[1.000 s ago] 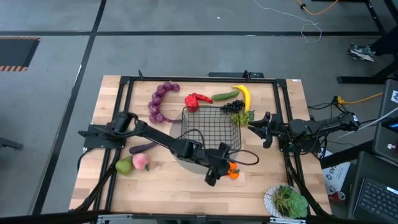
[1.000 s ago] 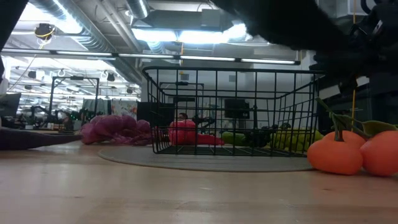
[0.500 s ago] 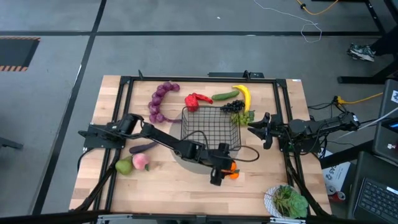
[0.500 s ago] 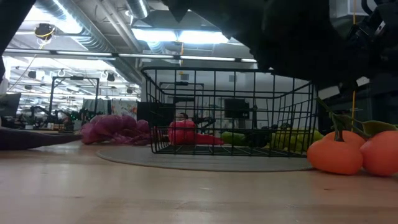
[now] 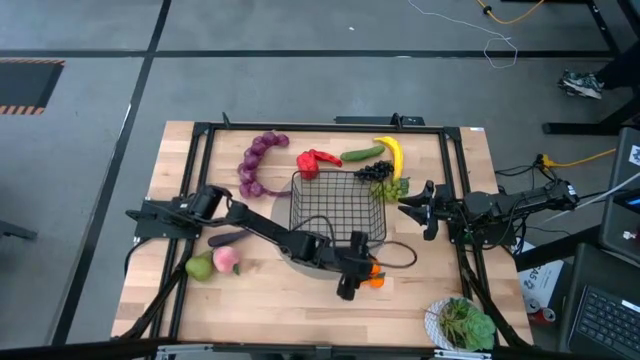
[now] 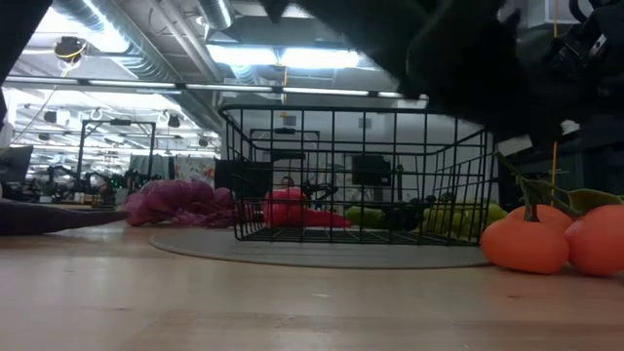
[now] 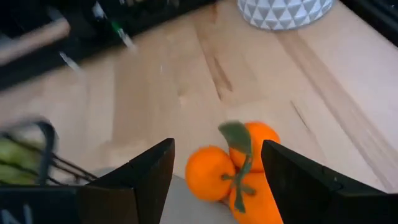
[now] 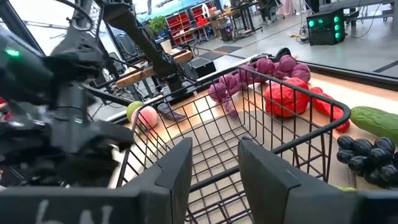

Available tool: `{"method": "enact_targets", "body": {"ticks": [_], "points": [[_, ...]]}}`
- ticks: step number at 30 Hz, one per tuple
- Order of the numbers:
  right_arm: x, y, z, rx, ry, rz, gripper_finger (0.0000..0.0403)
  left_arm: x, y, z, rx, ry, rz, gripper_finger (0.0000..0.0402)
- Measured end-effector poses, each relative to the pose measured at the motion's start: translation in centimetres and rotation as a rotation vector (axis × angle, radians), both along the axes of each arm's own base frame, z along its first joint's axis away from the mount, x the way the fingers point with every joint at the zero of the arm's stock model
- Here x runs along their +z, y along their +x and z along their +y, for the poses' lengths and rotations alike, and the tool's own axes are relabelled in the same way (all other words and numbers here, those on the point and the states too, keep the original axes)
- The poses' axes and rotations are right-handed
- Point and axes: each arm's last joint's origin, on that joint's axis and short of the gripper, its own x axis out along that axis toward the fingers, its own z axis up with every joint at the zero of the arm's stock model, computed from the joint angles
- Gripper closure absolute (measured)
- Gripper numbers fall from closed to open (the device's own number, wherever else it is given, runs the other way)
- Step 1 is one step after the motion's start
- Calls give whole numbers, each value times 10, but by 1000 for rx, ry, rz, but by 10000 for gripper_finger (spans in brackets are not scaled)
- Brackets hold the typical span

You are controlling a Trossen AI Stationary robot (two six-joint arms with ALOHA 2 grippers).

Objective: Build produce basket
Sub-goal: Put the tangerine into the wire basket

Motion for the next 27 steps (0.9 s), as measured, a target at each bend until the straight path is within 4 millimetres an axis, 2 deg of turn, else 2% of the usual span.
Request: {"method": "enact_targets", "body": {"ticks": [2, 6, 14, 27], "points": [[0, 0, 0, 0, 0, 0, 272, 8, -2, -8, 21, 32, 0, 164], [0, 0, 0, 0, 0, 0, 272, 8, -6, -14, 67, 43, 65, 164], [0, 0, 0, 0, 2, 0, 272, 4, -7, -10, 112, -75, 112, 164], [0, 0, 0, 1, -22, 4, 272, -1, -6, -1, 152, -130, 154, 164]]}}
